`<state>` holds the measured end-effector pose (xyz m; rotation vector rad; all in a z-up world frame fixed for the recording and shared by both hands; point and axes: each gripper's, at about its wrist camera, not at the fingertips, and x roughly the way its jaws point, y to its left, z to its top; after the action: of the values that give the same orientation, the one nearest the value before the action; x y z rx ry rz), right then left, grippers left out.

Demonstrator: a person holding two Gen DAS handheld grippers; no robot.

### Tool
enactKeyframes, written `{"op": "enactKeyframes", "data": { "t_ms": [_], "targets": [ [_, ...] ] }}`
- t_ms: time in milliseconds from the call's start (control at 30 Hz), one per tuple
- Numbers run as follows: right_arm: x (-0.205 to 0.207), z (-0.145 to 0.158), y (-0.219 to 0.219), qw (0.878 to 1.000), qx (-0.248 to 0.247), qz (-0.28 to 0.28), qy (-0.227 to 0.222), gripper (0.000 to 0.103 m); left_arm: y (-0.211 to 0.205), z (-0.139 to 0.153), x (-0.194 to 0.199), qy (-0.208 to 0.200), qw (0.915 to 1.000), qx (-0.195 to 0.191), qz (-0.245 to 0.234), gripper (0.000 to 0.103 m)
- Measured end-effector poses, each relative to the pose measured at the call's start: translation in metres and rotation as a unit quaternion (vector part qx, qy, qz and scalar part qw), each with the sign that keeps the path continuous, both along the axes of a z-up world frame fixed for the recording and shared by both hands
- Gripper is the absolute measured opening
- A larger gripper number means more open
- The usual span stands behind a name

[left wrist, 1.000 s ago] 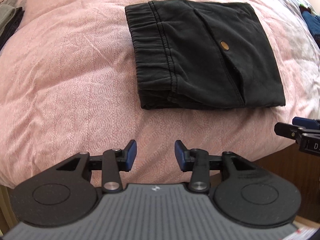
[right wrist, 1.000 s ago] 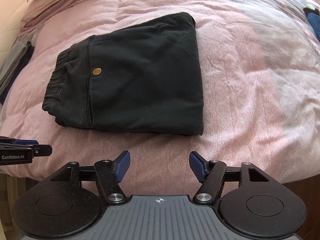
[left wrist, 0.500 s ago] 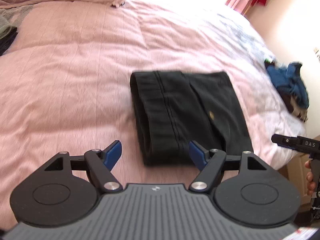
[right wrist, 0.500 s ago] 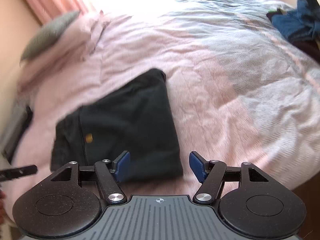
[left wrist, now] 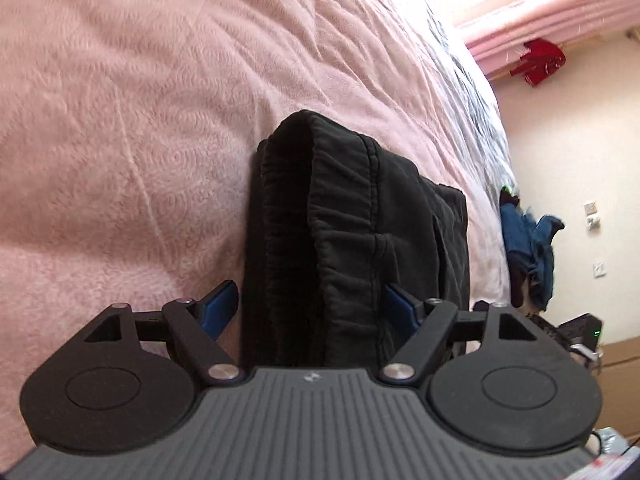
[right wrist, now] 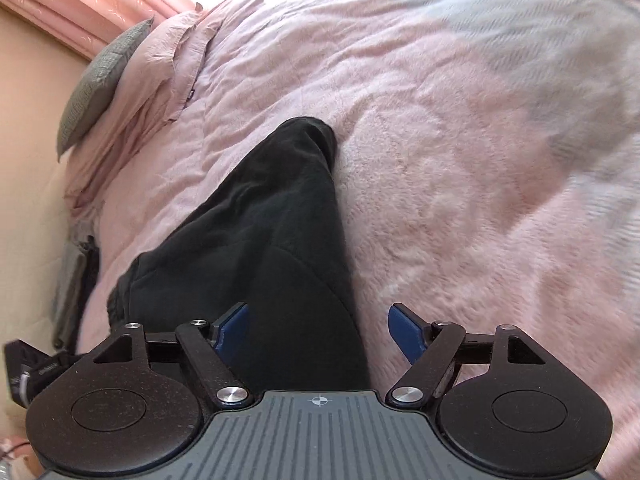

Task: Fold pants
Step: 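Grasp the folded trousers' edge with the left tool while the right tool grasps the other edge, then lift and carry the folded trousers with both tools toward the headboard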

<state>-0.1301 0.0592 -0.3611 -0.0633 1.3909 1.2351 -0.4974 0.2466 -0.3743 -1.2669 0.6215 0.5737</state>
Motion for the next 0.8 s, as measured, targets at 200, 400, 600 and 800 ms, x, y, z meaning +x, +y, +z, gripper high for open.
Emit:
{"op": "enactKeyframes", "data": {
  "t_ms": [200,400,600,800],
  "targets": [
    [0.024,-0.024,0.013,0.998,0.005,0.030,0.063,0.073,0.011,-0.016,0.006,-0.027,0.9994,-0.018,0.007,0.078],
    [0.034,-0.035,0.020,0.990,0.016,0.089,0.111,0.057,0.011,-0.017,0.014,-0.022,0.9997,-0.014,-0.004,0.079],
    [0.033,-0.053,0.034,0.985,0.017,0.092,0.142,0.040,0.014,-0.020,0.022,-0.013,0.9997,-0.019,-0.006,0.075],
    [0.026,-0.033,0.037,0.990,-0.002,0.092,0.107,0.027,0.001,-0.004,0.029,0.020,0.9997,0.009,0.012,0.059]
  ]
}}
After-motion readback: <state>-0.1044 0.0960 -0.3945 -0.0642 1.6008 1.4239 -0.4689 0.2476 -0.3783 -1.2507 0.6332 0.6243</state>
